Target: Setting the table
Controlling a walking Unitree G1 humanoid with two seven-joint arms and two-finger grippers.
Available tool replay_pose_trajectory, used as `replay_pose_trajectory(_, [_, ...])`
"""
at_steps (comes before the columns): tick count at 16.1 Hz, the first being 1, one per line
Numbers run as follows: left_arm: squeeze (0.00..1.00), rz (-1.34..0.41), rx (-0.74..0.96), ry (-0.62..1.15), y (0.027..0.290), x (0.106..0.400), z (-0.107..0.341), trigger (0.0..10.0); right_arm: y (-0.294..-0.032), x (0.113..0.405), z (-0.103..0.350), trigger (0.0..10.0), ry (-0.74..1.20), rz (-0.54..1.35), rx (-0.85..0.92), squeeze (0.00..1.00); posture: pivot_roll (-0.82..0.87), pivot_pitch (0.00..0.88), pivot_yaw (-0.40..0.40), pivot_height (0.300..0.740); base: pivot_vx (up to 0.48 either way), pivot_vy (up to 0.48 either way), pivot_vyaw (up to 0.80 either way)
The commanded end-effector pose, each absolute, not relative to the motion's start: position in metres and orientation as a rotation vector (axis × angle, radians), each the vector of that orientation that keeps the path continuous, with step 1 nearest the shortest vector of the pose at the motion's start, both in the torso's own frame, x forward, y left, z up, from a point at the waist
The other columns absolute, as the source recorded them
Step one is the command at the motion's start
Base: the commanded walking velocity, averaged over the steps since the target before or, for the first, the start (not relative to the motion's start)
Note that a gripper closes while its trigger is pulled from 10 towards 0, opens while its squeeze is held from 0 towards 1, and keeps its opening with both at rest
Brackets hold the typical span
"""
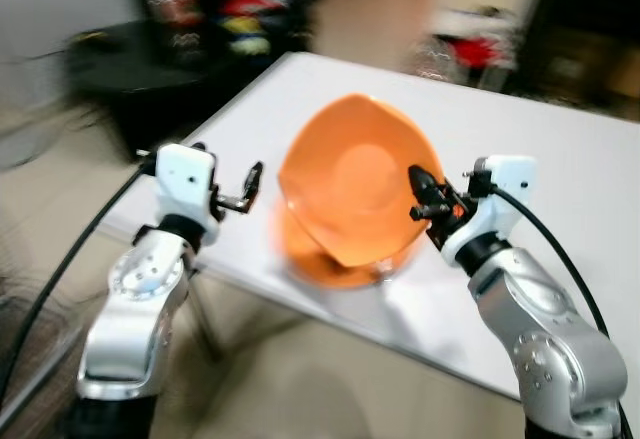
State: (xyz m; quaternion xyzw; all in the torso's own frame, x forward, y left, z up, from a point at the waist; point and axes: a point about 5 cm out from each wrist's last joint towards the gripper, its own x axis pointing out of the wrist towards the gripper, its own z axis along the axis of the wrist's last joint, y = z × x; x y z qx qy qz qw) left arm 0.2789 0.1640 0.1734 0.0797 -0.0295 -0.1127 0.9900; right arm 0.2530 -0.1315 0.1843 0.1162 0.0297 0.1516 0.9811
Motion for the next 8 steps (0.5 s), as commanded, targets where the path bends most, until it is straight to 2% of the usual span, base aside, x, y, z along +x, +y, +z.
replay_pose_trajectory(1, [0.00, -0.259, 0.158, -0.072, 0.158, 0.281, 0.177, 10.0, -0.140, 0.253, 0.194, 10.0, 0.023, 0.279, 0.253, 0.00, 0.04, 0.000, 0.009, 0.740, 0.330, 0.000, 0.00])
replay_pose_trajectory(8, [0.00, -0.246, 0.175, -0.077, 0.165, 0.282, 0.179, 10.0, -0.157, 0.270, 0.199, 10.0, 0.058, 0.272, 0.334, 0.00, 0.05, 0.000, 0.000, 0.740, 0.328, 0.000, 0.00])
